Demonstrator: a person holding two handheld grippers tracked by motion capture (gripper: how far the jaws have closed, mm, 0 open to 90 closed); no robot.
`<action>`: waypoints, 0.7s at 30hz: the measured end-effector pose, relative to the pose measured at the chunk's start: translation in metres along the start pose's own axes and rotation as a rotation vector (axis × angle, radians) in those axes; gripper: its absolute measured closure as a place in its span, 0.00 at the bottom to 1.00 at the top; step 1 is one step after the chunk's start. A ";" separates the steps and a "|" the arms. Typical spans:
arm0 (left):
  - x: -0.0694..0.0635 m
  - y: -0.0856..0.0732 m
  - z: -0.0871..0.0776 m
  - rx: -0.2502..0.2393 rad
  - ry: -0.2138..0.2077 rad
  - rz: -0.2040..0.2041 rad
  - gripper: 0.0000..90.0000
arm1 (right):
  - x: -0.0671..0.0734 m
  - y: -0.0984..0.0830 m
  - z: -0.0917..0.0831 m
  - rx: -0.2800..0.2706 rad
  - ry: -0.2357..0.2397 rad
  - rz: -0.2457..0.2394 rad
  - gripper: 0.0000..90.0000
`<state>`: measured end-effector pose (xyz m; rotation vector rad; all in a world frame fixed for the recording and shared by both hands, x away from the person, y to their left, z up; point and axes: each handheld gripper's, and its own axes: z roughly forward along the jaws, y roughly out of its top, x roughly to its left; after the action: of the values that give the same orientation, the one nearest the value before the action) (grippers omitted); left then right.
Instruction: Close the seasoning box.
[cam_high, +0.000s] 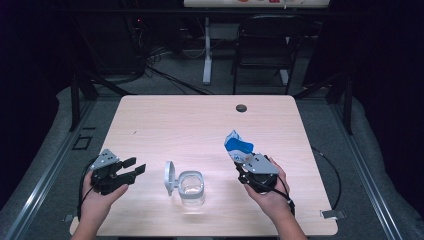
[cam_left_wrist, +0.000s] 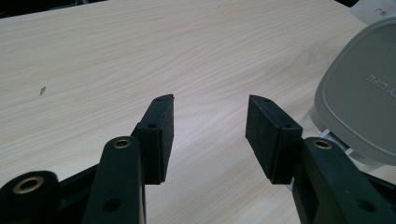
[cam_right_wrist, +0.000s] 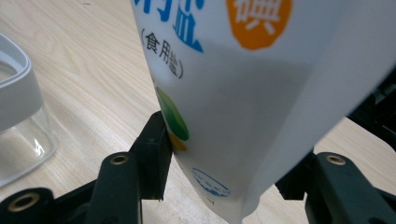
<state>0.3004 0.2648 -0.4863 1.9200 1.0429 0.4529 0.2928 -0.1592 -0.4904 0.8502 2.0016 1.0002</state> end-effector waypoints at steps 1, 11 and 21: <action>0.000 0.000 0.000 0.000 0.000 -0.002 0.58 | 0.000 0.000 0.000 -0.005 0.000 0.001 0.52; 0.000 0.000 0.000 0.001 0.001 -0.001 0.58 | 0.000 0.005 -0.002 -0.012 -0.014 -0.019 0.52; 0.000 0.001 -0.001 -0.006 -0.002 -0.004 0.58 | 0.001 0.012 -0.002 -0.010 -0.035 -0.081 0.52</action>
<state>0.3000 0.2652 -0.4848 1.9120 1.0422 0.4511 0.2936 -0.1535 -0.4796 0.7703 1.9837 0.9425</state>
